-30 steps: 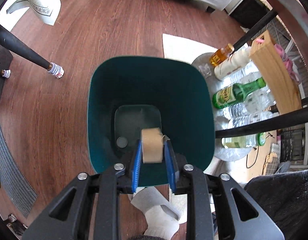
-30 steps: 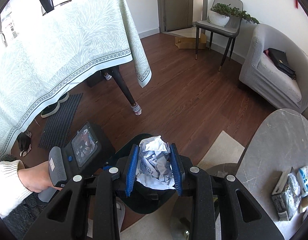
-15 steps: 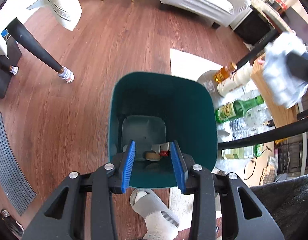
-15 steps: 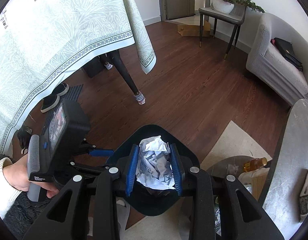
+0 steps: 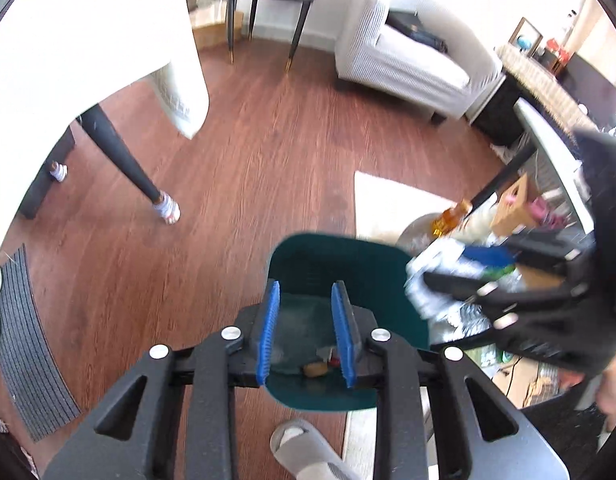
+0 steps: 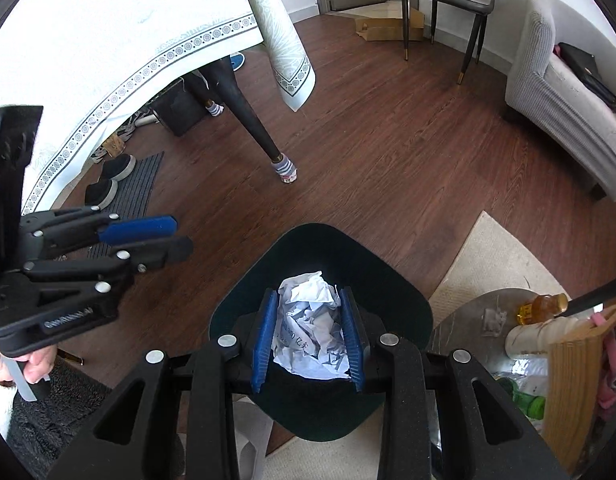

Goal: Collect trash
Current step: 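Carry the tape roll and crumpled paper over the bin and release both, then move both open grippers back toward the table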

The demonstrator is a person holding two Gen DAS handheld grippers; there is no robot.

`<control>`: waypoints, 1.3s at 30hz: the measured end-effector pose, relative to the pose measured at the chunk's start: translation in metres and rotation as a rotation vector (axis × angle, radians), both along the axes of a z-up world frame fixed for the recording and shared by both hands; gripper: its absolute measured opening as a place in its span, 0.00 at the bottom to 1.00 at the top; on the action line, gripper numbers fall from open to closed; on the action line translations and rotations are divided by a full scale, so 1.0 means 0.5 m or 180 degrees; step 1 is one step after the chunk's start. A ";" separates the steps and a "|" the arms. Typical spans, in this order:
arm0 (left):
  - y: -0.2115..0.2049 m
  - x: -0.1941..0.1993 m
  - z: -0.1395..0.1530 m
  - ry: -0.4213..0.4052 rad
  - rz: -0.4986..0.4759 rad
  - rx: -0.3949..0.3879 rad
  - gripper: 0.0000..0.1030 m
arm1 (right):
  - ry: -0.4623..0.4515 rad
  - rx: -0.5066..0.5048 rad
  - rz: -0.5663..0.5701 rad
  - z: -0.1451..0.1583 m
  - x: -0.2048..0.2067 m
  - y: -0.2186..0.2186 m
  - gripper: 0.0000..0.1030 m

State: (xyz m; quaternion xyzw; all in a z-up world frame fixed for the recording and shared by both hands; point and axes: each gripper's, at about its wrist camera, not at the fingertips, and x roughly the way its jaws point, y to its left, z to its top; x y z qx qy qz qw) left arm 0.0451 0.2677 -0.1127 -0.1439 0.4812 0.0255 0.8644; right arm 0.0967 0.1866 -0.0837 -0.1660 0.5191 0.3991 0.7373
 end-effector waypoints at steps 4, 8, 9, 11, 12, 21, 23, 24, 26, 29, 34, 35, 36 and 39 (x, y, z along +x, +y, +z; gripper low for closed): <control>-0.002 -0.001 0.059 -0.0210 0.0030 0.0031 0.26 | 0.0033 -0.0048 0.0016 -0.019 -0.006 0.006 0.31; -0.019 -0.004 0.120 -0.0389 0.0016 0.0143 0.26 | 0.0106 -0.0100 0.0000 -0.046 -0.005 0.006 0.31; -0.024 -0.005 0.134 -0.0436 0.0001 0.0152 0.26 | 0.0121 -0.0125 0.0010 -0.053 -0.006 0.007 0.31; -0.031 -0.006 0.156 -0.0503 -0.0021 0.0155 0.26 | 0.0149 -0.0163 0.0028 -0.067 -0.008 0.012 0.31; -0.034 -0.006 0.165 -0.0527 -0.0022 0.0137 0.26 | 0.0167 -0.0180 0.0044 -0.074 -0.009 0.015 0.31; -0.075 0.000 0.230 -0.0678 -0.0076 0.0118 0.26 | 0.0258 -0.0489 0.0189 -0.146 -0.022 0.038 0.33; -0.085 -0.004 0.243 -0.0723 -0.0104 0.0109 0.26 | 0.0266 -0.0568 0.0200 -0.162 -0.023 0.039 0.33; -0.089 -0.005 0.248 -0.0743 -0.0118 0.0099 0.26 | 0.0258 -0.0626 0.0212 -0.170 -0.026 0.041 0.33; -0.099 -0.008 0.262 -0.0787 -0.0134 0.0081 0.26 | 0.0243 -0.0711 0.0251 -0.182 -0.030 0.044 0.36; -0.109 -0.013 0.280 -0.0864 -0.0151 0.0052 0.26 | 0.0260 -0.0796 0.0287 -0.197 -0.035 0.040 0.43; -0.115 -0.014 0.302 -0.0953 -0.0146 0.0013 0.26 | 0.0245 -0.0910 0.0356 -0.217 -0.041 0.023 0.45; -0.116 -0.013 0.305 -0.0961 -0.0141 0.0004 0.26 | 0.0247 -0.0931 0.0368 -0.219 -0.043 0.020 0.46; -0.118 -0.010 0.308 -0.0971 -0.0141 -0.0006 0.26 | 0.0242 -0.0946 0.0384 -0.219 -0.044 0.018 0.46; -0.128 -0.004 0.313 -0.0997 -0.0160 -0.0027 0.26 | 0.0165 -0.0916 0.0450 -0.203 -0.055 0.014 0.46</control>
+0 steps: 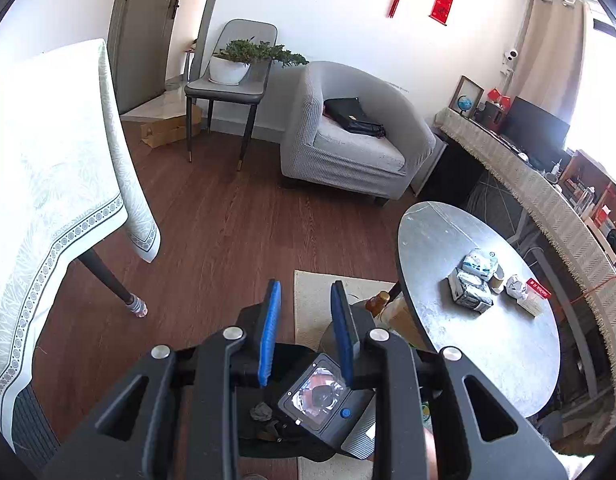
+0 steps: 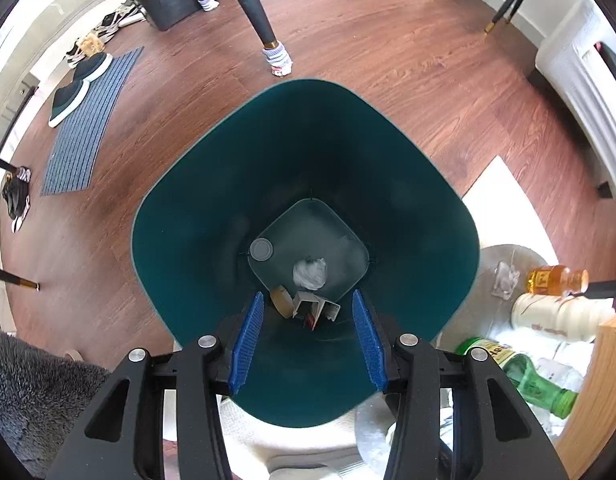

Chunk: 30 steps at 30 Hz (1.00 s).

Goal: Collect trash
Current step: 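Move both open grippers back toward the table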

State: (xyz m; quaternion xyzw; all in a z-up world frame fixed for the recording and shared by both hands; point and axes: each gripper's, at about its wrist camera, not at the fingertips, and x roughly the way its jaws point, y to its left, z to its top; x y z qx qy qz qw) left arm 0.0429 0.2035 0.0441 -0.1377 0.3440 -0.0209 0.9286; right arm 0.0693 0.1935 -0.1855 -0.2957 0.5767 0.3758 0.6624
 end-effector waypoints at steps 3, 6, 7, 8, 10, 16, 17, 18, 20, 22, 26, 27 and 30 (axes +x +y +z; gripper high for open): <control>-0.013 0.006 0.006 -0.0023 -0.0032 0.0013 0.26 | -0.0080 0.0113 0.0078 0.027 -0.011 -0.008 0.46; -0.024 0.011 0.013 -0.0051 -0.0030 0.0044 0.26 | -0.0193 0.0231 0.0156 0.067 -0.023 -0.015 0.46; -0.028 0.014 0.014 -0.0058 -0.0028 0.0036 0.27 | -0.0226 0.0284 0.0180 0.082 -0.027 -0.016 0.46; -0.031 0.015 0.016 -0.0066 -0.0030 0.0031 0.27 | -0.0261 0.0339 0.0200 0.099 -0.031 -0.019 0.46; -0.036 0.019 0.018 -0.0081 -0.0014 0.0033 0.27 | -0.0325 0.0468 0.0210 0.135 -0.038 -0.025 0.46; -0.056 0.022 0.031 -0.0186 -0.0015 0.0078 0.29 | -0.0533 0.0827 0.0141 0.239 -0.040 -0.070 0.46; -0.060 0.023 0.033 -0.0209 -0.0021 0.0077 0.31 | -0.0565 0.0878 0.0111 0.254 -0.038 -0.080 0.46; -0.063 0.024 0.036 -0.0225 -0.0030 0.0075 0.33 | -0.0593 0.0931 0.0083 0.270 -0.036 -0.089 0.46; -0.070 0.027 0.042 -0.0254 -0.0063 0.0094 0.40 | -0.0694 0.1068 0.0037 0.309 -0.033 -0.114 0.46; -0.075 0.033 0.042 -0.0256 -0.0068 0.0123 0.40 | -0.0792 0.1185 -0.0023 0.343 -0.030 -0.142 0.46; -0.088 0.044 0.041 -0.0273 -0.0081 0.0119 0.41 | -0.0971 0.1351 -0.0178 0.398 -0.024 -0.203 0.49; -0.094 0.047 0.042 -0.0282 -0.0091 0.0104 0.42 | -0.1006 0.1377 -0.0227 0.409 -0.020 -0.220 0.50; -0.118 0.056 0.043 -0.0299 -0.0148 0.0119 0.51 | -0.1092 0.1417 -0.0376 0.429 -0.009 -0.269 0.50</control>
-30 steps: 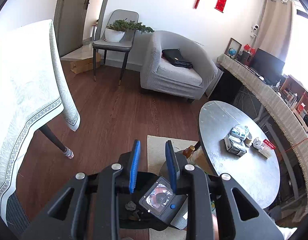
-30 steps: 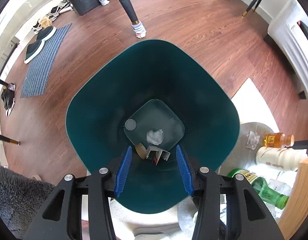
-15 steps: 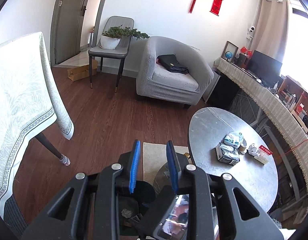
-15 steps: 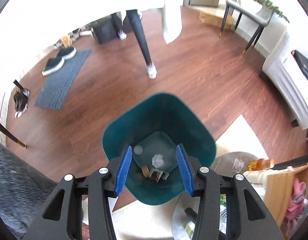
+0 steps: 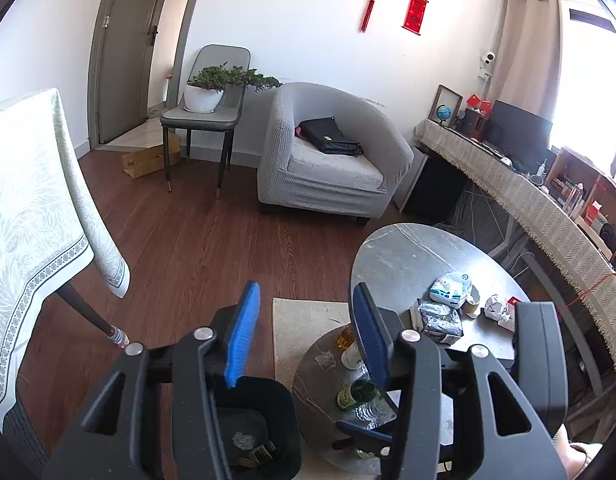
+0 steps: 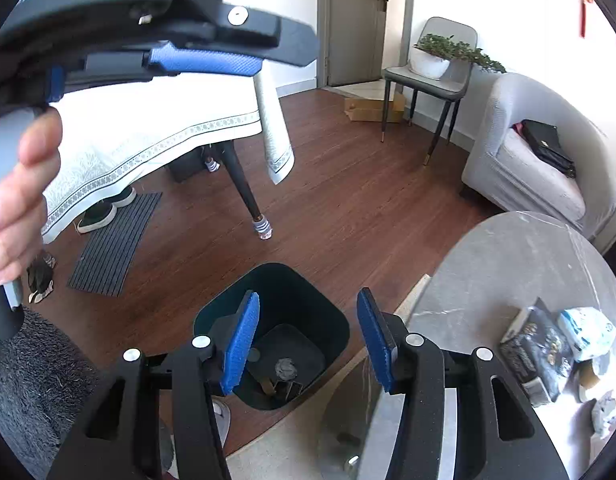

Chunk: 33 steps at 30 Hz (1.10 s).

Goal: Collect trash
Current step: 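Move both open grippers back toward the table, then reach the left gripper to the black Face tissue pack and close on it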

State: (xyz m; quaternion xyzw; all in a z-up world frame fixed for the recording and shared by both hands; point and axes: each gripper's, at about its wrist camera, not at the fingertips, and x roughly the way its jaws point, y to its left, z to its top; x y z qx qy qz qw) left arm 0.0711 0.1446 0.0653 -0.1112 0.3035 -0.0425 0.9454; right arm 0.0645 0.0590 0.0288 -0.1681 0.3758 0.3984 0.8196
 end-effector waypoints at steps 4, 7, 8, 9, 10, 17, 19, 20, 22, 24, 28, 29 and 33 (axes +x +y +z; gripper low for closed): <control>-0.047 0.017 -0.007 0.0010 -0.0120 0.0053 0.57 | -0.0055 0.0011 -0.0205 0.014 0.019 -0.065 0.50; -0.080 0.033 -0.014 0.0023 -0.0206 0.0084 0.61 | -0.0098 0.0051 -0.0367 0.025 0.033 -0.119 0.50; -0.092 0.039 -0.017 0.0037 -0.0234 0.0100 0.64 | -0.0112 0.0063 -0.0422 0.028 0.035 -0.136 0.51; -0.104 0.044 -0.021 0.0051 -0.0250 0.0122 0.65 | -0.0127 0.0080 -0.0477 0.031 0.037 -0.154 0.51; -0.116 0.050 -0.023 0.0061 -0.0273 0.0147 0.65 | -0.0141 0.0096 -0.0532 0.032 0.040 -0.169 0.51; -0.193 0.078 -0.048 0.0106 -0.0441 0.0286 0.79 | -0.0153 0.0115 -0.0904 0.031 0.059 -0.283 0.51; -0.217 0.089 -0.056 0.0142 -0.0507 0.0299 0.81 | -0.0162 0.0150 -0.1010 0.034 0.062 -0.318 0.52; -0.228 0.094 -0.060 0.0159 -0.0535 0.0300 0.83 | -0.0170 0.0168 -0.1055 0.037 0.065 -0.335 0.53; -0.249 0.106 -0.069 0.0200 -0.0593 0.0304 0.83 | -0.0190 0.0187 -0.1145 0.039 0.066 -0.371 0.58; -0.268 0.117 -0.081 0.0248 -0.0637 0.0314 0.84 | -0.0205 0.0213 -0.1248 0.039 0.069 -0.406 0.59; -0.315 0.132 -0.105 0.0342 -0.0733 0.0373 0.85 | -0.0177 0.0281 -0.1450 0.037 0.073 -0.478 0.59; -0.327 0.135 -0.111 0.0358 -0.0762 0.0401 0.87 | -0.0170 0.0289 -0.1487 0.039 0.073 -0.499 0.60; -0.373 0.153 -0.139 0.0446 -0.0825 0.0576 0.88 | -0.0158 0.0328 -0.1632 0.033 0.073 -0.558 0.65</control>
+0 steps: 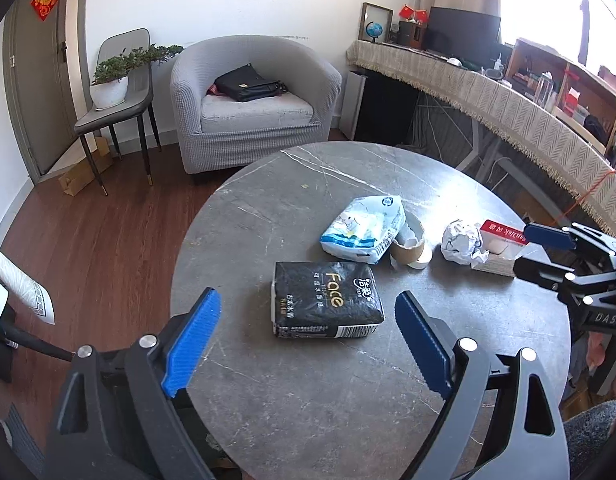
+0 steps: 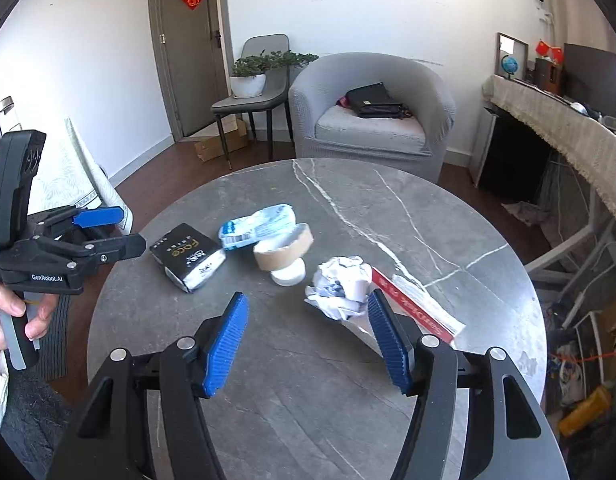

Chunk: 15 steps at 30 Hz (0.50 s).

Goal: Collect trash
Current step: 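Reach the left gripper to the black Face tissue pack and close on it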

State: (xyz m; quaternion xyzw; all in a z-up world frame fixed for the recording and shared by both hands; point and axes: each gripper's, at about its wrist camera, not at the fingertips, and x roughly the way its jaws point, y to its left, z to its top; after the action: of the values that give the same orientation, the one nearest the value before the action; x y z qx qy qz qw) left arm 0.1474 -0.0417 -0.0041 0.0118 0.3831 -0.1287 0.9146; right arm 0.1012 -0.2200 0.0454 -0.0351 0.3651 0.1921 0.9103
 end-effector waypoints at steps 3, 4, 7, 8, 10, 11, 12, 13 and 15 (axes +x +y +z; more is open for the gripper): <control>-0.030 0.017 -0.023 0.0073 -0.0033 0.0110 0.88 | 0.0005 0.0051 -0.0073 -0.008 0.003 -0.042 0.67; -0.037 0.022 -0.031 0.0098 -0.0037 0.0153 0.88 | 0.0015 0.0066 -0.0093 -0.012 0.005 -0.052 0.67; -0.053 0.034 -0.053 0.0156 -0.0056 0.0270 0.88 | 0.0024 0.0129 -0.0157 -0.019 0.008 -0.087 0.67; -0.055 0.037 -0.059 0.0175 -0.0045 0.0291 0.88 | 0.0030 0.0146 -0.0180 -0.020 0.006 -0.100 0.67; -0.056 0.045 -0.067 0.0203 -0.0009 0.0288 0.88 | 0.0038 0.0224 -0.0212 -0.024 0.007 -0.124 0.67; -0.055 0.047 -0.070 0.0216 0.0014 0.0274 0.88 | 0.0046 0.0263 -0.0226 -0.026 0.009 -0.134 0.67; -0.053 0.051 -0.073 0.0228 0.0042 0.0256 0.88 | 0.0059 0.0291 -0.0236 -0.028 0.011 -0.143 0.67; -0.052 0.055 -0.075 0.0242 0.0073 0.0236 0.88 | 0.0067 0.0301 -0.0239 -0.030 0.014 -0.151 0.67; -0.049 0.064 -0.078 0.0268 0.0117 0.0180 0.88 | 0.0073 0.0273 -0.0216 -0.036 0.020 -0.159 0.67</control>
State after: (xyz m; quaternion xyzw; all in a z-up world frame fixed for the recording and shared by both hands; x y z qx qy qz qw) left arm 0.1792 -0.0660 -0.0431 0.0251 0.4249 -0.1015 0.8992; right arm 0.1112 -0.2997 0.0275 0.0185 0.3679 0.1770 0.9127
